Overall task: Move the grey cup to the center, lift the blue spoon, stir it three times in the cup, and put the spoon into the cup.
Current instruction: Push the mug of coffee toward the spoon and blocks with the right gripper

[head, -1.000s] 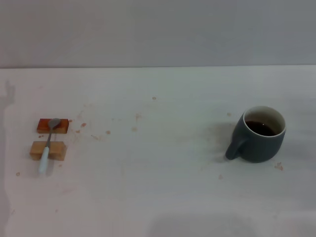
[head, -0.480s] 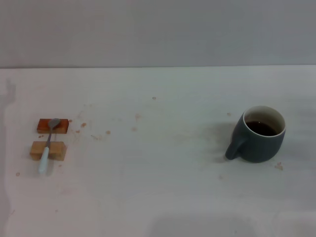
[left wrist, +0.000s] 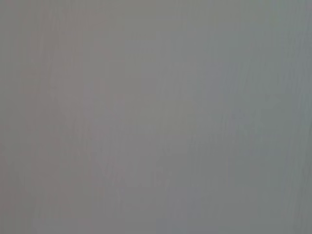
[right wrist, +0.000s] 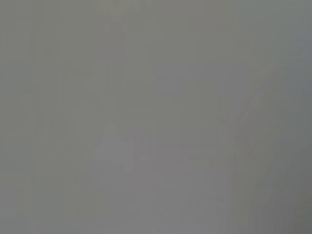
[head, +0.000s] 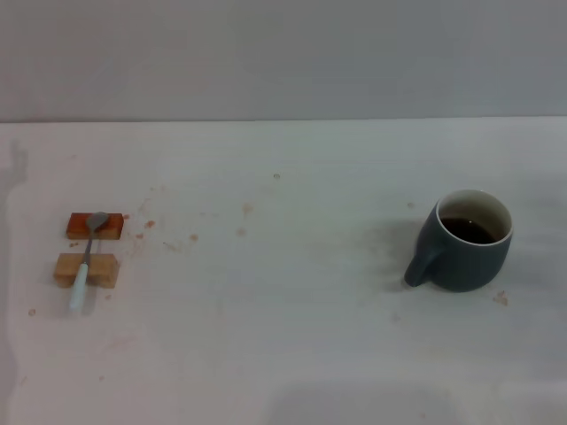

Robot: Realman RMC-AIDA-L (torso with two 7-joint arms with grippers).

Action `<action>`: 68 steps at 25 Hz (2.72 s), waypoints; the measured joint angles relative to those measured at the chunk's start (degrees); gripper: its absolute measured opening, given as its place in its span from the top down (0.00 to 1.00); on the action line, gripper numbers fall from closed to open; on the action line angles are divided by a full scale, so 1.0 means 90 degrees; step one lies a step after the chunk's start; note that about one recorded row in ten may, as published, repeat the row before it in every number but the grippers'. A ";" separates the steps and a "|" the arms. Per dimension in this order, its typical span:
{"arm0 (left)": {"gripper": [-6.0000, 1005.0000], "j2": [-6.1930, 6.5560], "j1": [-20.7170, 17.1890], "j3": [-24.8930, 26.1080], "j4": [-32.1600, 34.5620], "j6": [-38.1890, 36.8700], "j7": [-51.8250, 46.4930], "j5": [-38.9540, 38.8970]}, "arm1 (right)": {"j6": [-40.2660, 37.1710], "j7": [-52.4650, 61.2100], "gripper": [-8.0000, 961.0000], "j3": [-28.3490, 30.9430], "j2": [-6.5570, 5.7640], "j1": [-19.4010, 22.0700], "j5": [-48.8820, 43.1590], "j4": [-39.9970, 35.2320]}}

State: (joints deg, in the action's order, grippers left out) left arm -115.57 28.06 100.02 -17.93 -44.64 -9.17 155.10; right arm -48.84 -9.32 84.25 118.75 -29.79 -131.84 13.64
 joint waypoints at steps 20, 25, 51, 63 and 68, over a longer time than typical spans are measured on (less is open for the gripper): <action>0.30 0.0070 -0.0002 0.0099 0.0029 0.0000 0.0003 -0.0005 | 0.0369 0.0565 0.98 -0.1293 0.0126 0.0153 0.0069 -0.0004; 0.30 0.0079 0.0008 0.0153 0.0029 -0.0002 0.0003 0.0013 | 0.0370 0.0755 0.98 -0.1757 0.0126 0.0408 0.0070 0.0233; 0.30 0.0073 0.0054 0.0171 -0.0040 -0.0001 0.0003 -0.0008 | 0.0547 0.0754 0.98 -0.4264 0.0120 0.0598 0.1399 0.1024; 0.30 0.0068 0.0057 0.0201 -0.0039 -0.0081 0.0003 -0.0016 | 0.1105 0.0768 0.98 -0.4674 0.0115 0.0210 0.1399 0.1241; 0.30 0.0068 0.0057 0.0253 -0.0042 -0.0108 0.0003 -0.0008 | 0.1347 0.0978 0.98 -0.4910 0.0086 -0.0069 0.1366 0.1248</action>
State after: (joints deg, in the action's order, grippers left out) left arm -114.96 28.57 102.30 -18.31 -45.61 -9.14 155.03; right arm -36.72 -0.52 40.06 119.53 -30.41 -119.55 24.87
